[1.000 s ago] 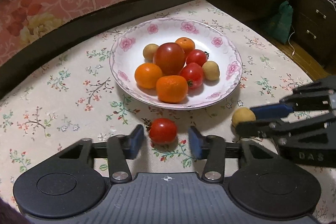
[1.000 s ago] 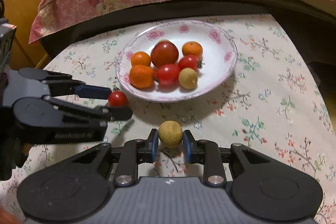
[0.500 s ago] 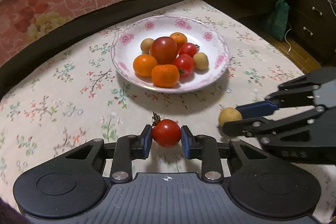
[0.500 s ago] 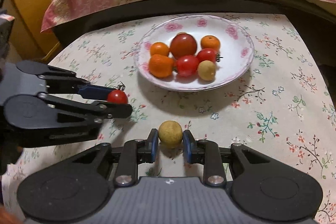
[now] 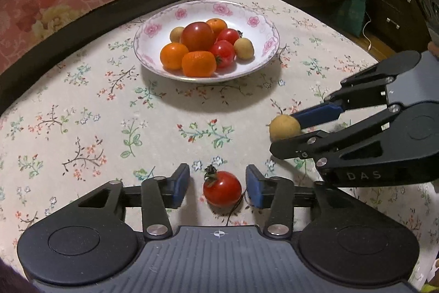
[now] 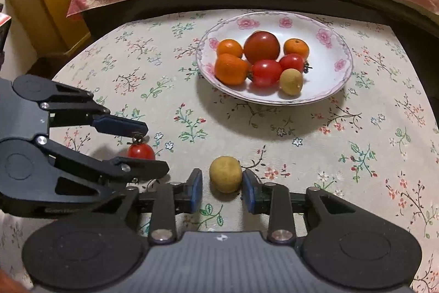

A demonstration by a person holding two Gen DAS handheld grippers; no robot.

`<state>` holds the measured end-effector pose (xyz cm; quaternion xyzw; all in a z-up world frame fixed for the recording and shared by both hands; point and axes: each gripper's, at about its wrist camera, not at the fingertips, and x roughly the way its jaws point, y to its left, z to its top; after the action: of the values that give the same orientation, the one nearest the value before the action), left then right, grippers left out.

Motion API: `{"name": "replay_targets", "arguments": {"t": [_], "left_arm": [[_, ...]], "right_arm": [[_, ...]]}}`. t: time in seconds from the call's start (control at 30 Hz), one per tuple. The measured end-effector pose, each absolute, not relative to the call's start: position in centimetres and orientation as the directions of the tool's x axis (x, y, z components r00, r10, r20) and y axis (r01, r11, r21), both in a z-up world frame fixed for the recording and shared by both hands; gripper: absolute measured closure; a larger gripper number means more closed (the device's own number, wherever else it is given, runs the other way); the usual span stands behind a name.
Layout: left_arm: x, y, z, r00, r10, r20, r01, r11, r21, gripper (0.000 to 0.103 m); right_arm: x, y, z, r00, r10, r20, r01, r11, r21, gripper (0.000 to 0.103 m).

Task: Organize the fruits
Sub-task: 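Grasp a red cherry tomato with the left tool while the right tool grasps a yellow fruit, then carry the tomato and yellow fruit with both tools over the white plate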

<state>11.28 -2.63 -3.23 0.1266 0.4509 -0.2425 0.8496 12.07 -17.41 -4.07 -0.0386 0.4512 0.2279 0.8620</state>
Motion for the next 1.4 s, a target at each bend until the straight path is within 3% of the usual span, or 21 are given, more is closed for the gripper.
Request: {"name": "replay_targets", "arguments": {"t": [0.13,1.0,1.2,1.3,1.4], "left_arm": [[10.7,-2.2,-3.3,0.469,-0.294,-0.833,0.531,0.848,-0.001,0.044],[11.1,-2.6,-3.4,0.462,-0.289,-0.839,0.525,0.851,-0.004,0.044],[11.2,-2.5,-3.4,0.463,-0.282,-0.84,0.518,0.855,-0.002,0.05],[11.3,-2.5,-3.3,0.457,-0.292,-0.84,0.519,0.855,-0.014,0.064],[11.2,-2.9,-3.2,0.464,-0.278,-0.841,0.528,0.849,0.011,0.066]], "right_arm": [[11.8,-17.0,-4.1,0.491,0.354,-0.796,-0.445,0.887,0.12,0.063],[12.0,-16.8,-4.0,0.514,0.33,-0.792,-0.439,0.894,0.088,0.062],[12.0,-16.4,-4.0,0.524,0.297,-0.799,-0.449,0.893,0.037,0.071],[12.2,-16.6,-4.0,0.522,0.295,-0.8,-0.441,0.897,0.042,0.076],[12.2,-16.6,-4.0,0.521,0.295,-0.801,-0.442,0.896,0.043,0.076]]}}
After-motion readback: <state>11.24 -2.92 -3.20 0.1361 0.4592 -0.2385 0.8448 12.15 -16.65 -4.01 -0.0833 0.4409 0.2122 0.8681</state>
